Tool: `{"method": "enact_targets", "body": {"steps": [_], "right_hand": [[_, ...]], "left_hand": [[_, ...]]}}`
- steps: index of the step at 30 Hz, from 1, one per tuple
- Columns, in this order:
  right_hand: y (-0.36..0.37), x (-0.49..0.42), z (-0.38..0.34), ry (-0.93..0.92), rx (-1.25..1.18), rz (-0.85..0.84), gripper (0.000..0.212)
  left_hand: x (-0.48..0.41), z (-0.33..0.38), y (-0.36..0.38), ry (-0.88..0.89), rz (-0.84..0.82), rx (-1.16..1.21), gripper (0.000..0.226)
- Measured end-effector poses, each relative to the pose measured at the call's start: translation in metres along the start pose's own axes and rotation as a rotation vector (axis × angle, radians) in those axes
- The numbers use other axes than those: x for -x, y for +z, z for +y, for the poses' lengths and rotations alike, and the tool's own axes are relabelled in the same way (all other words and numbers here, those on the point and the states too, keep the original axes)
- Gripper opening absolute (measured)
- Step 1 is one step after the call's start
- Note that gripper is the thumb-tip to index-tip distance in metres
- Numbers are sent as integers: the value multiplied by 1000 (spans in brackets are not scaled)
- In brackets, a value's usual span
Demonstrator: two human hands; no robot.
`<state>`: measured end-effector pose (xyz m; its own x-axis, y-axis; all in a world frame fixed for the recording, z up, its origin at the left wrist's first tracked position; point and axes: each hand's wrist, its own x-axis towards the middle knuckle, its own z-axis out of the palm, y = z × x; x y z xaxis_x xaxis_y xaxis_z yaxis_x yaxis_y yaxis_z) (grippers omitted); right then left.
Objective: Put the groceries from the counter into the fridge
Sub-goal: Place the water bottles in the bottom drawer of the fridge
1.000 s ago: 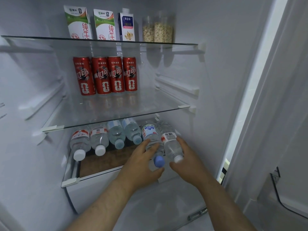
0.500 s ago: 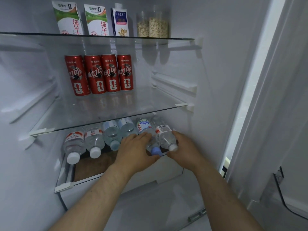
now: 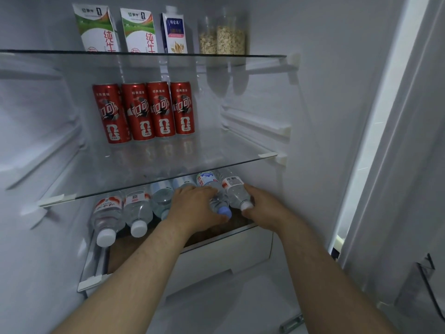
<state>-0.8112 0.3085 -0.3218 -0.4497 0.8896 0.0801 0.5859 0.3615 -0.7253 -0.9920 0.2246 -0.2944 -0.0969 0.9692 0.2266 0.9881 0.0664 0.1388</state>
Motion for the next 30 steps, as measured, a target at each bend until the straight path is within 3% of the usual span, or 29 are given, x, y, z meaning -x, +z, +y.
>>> {"method": "enact_targets", "body": {"steps": [14, 18, 30], "right_hand": [[6, -26, -4, 9, -100, -11, 71], [6, -26, -8, -43, -160, -3, 53], [4, -21, -17, -28, -126, 4, 48]], "left_hand": [[-32, -19, 11, -51, 19, 59, 61], [-34, -19, 10, -60, 5, 55, 71], [-35, -19, 13, -71, 7, 114, 64]]}}
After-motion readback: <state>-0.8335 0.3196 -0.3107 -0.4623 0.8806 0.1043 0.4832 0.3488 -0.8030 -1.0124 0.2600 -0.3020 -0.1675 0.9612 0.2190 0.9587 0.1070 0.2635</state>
